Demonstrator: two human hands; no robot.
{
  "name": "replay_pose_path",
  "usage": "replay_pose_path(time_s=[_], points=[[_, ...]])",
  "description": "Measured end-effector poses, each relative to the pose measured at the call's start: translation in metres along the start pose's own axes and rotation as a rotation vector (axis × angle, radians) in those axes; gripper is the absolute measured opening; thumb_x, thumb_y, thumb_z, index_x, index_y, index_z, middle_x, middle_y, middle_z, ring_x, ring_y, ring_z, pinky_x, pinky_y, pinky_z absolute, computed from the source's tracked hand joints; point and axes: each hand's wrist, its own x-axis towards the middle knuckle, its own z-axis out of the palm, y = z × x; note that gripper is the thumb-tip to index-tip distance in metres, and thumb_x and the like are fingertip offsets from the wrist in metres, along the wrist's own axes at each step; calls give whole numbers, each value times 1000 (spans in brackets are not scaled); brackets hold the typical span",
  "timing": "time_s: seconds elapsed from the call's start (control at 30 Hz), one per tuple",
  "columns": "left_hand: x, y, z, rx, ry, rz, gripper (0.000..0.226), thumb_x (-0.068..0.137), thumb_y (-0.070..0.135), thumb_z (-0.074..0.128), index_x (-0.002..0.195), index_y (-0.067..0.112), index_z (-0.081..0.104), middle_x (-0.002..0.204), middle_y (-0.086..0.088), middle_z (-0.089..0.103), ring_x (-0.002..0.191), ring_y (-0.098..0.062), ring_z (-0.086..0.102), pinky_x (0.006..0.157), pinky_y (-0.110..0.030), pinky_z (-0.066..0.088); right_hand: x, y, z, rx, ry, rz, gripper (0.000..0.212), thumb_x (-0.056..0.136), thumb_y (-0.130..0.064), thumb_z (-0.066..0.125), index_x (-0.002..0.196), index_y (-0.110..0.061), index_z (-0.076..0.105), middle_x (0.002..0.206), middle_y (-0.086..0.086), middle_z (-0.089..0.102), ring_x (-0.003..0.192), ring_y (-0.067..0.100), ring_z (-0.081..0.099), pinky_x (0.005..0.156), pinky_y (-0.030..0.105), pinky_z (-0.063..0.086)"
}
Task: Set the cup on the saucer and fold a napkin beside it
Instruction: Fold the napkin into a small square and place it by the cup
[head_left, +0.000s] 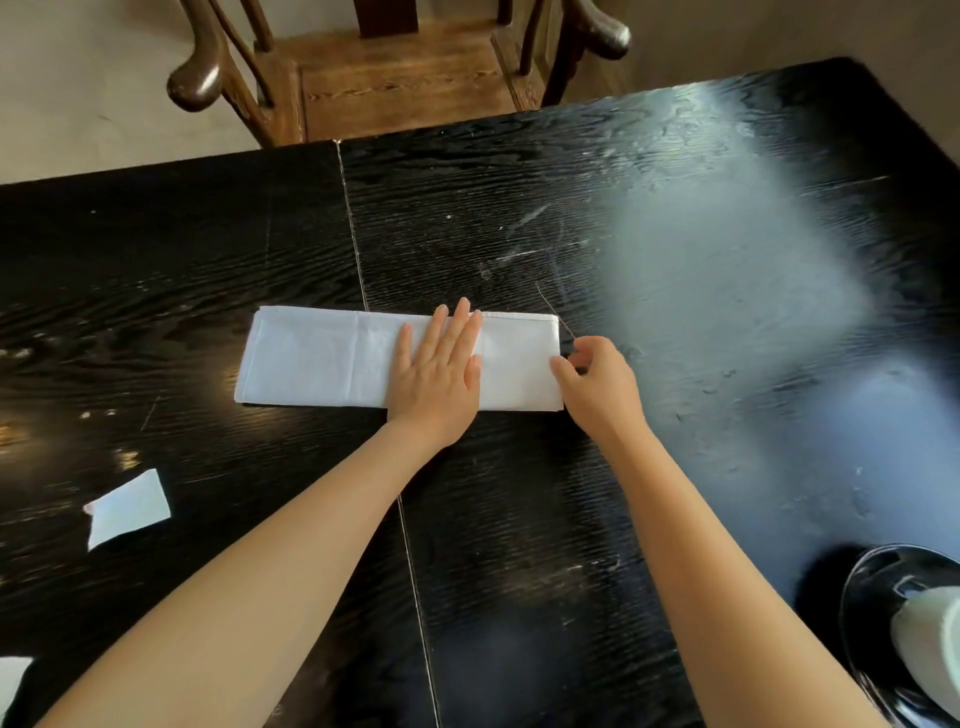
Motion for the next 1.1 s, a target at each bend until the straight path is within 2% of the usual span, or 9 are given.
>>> replay_pose_path(time_s=[0.1,0.33,0.43,0.5,0.6,0.77,0.93,1.0,1.1], points=[[0,-1,-2,-3,-35,10,53,100,34,8,149,23,-10,158,7,-15,145,-12,-14,118,-43,-8,9,-14,-6,90,-60,134,28,89,-24,52,100,-1,63,85,11,61,69,19,57,58,33,54],[-2,-12,-14,6,-127,141,53,101,32,12,149,24,-8,158,6,-15,145,-12,-15,118,-43,-10,2,-16,-18,110,-230,297,11,80,-7,58,71,-3,63,66,9,60,51,14,48,44,17,44],[-15,-6,-21,23,-140,193,54,100,23,18,150,25,-2,159,4,-12,145,-14,-15,118,-44,-9,-20,-2,-5,180,-202,446,11,78,-8,57,68,-4,60,45,4,62,51,18,55,58,28,50],[-31,4,-21,31,-102,201,58,98,12,24,150,26,3,159,2,-10,145,-16,-15,118,-42,-11,-49,5,5,273,-215,533,11,82,-9,54,73,-4,58,34,2,57,40,17,57,48,23,48],[-63,14,-13,1,-39,140,60,97,6,30,149,31,12,160,2,-1,146,-18,-9,113,-37,-17,-96,13,21,444,-269,615,16,86,-5,48,87,6,60,40,8,62,33,14,58,35,17,43],[-100,-12,5,144,-14,113,53,96,31,19,149,25,9,157,-1,19,144,-21,4,114,-50,-1,-150,17,42,549,-305,641,18,89,-5,46,85,5,61,65,15,69,41,17,62,40,23,49],[-99,-21,-3,141,-132,191,55,93,39,2,147,33,-10,155,7,-15,139,-13,-22,111,-43,-19,-162,22,31,191,-83,379,26,92,-30,47,80,-9,59,64,3,67,47,15,61,51,29,50],[-99,-21,-3,104,-126,194,54,95,39,6,146,33,-11,155,8,-17,139,-12,-24,111,-42,-20,-146,17,15,34,102,215,20,91,-32,51,82,-14,55,72,-2,65,66,19,61,62,31,44],[-96,-24,-7,-183,-73,108,56,99,36,28,149,28,4,159,5,-7,141,-8,-20,116,-37,-14,-104,7,9,-27,74,-6,12,93,-25,51,94,-15,57,85,-4,63,78,16,57,66,28,41]])
